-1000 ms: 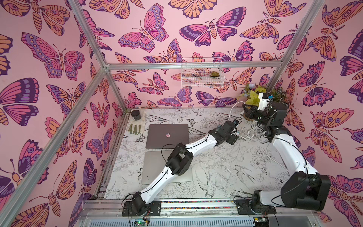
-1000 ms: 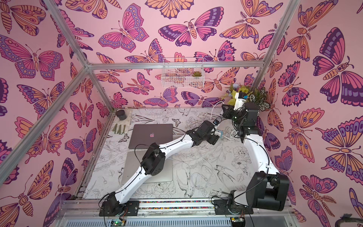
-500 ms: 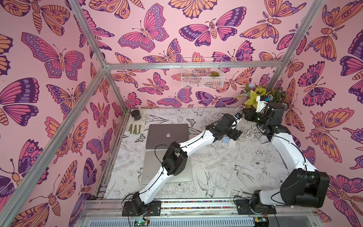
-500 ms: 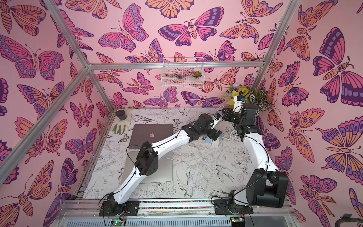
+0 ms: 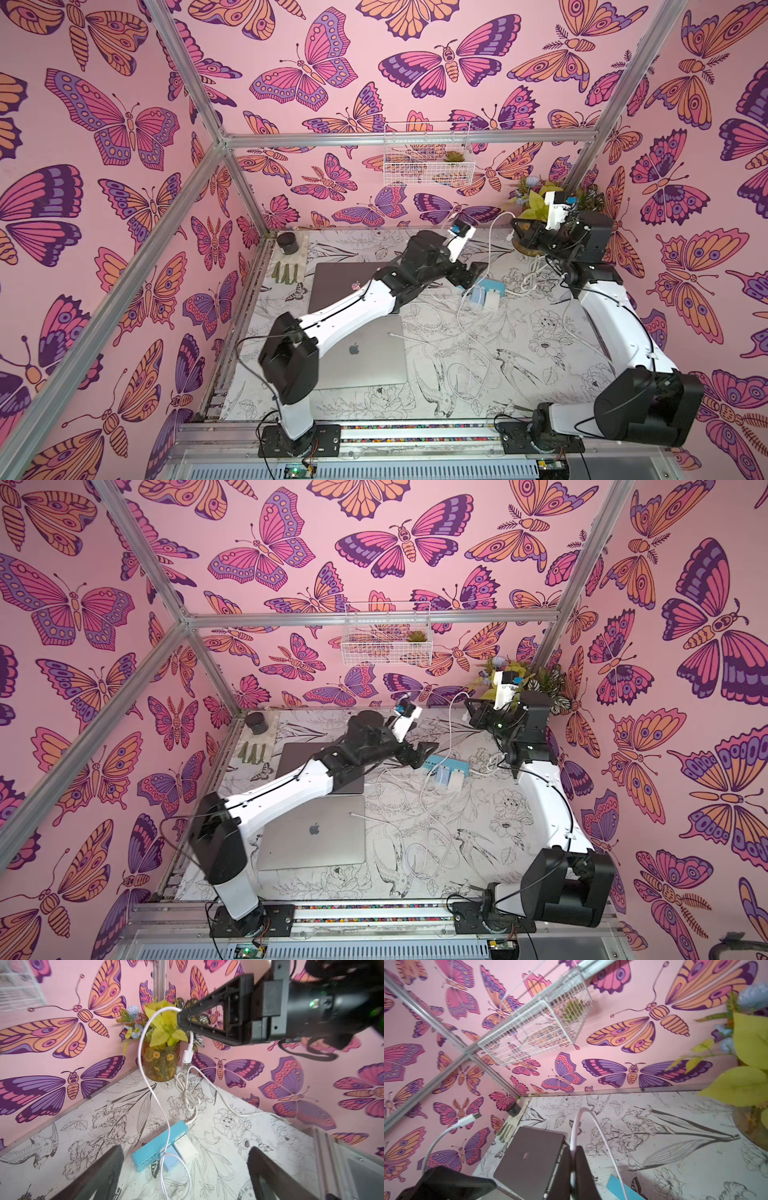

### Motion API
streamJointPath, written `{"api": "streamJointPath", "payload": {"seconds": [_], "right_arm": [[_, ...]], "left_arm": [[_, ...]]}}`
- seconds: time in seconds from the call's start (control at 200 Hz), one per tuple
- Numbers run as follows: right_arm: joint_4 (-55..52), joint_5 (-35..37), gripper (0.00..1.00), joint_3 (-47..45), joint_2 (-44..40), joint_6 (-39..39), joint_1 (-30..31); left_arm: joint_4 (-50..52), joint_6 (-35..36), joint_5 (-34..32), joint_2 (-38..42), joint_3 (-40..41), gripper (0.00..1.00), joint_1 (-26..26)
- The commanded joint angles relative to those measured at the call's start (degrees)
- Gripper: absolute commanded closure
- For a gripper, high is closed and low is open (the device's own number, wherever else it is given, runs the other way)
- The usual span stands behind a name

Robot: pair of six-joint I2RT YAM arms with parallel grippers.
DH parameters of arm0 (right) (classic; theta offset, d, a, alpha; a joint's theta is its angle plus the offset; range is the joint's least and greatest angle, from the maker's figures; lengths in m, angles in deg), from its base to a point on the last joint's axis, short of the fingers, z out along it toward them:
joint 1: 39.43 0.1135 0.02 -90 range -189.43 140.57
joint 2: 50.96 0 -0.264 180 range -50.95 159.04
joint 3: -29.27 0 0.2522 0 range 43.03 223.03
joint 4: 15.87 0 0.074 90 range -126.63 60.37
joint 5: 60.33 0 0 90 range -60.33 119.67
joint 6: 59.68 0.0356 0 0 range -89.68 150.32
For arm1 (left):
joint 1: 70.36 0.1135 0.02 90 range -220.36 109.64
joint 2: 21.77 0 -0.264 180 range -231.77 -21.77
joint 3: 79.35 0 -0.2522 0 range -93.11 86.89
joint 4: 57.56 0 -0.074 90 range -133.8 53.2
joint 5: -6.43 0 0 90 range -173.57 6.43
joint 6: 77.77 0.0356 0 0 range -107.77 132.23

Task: Unplug the laptop charger
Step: Place the charging cable at the center of the board.

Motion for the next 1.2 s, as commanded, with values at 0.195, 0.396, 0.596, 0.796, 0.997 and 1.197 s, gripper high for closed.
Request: {"api": "streamJointPath", "payload": {"seconds": [0.195,0.396,0.596,0.796,0.997,1.197], "right_arm": [[-0.04,-4.47,1.00,-2.51,-15.78,-2.27,6.82],[-1.33,-2.88,1.00,-11.60,-26.94,-1.79,11.53],[-15.73,-4.52,1.00,-16.87,-31.40,-7.47,19.29],[-15.80,5.61,1.00,-34.60,-30.61,0.83,20.92],[-20.45,21.78,1.00,-37.75,-21.35,2.55,20.93],[-30.12,28.41,0.43,-27.73,-11.68,-1.11,21.04]], "left_arm": [[-6.68,-0.78,-6.39,8.55,15.94,0.09,9.06],[-7.03,-1.06,-4.98,2.15,14.35,0.10,13.45],[-7.12,-2.07,-6.07,0.05,13.74,0.10,14.28],[-2.26,-3.65,-11.11,0.78,15.41,0.08,14.97],[0.00,-3.13,-13.31,2.82,18.96,0.08,14.95],[0.71,-2.61,-14.30,3.87,20.74,0.06,14.95]]}}
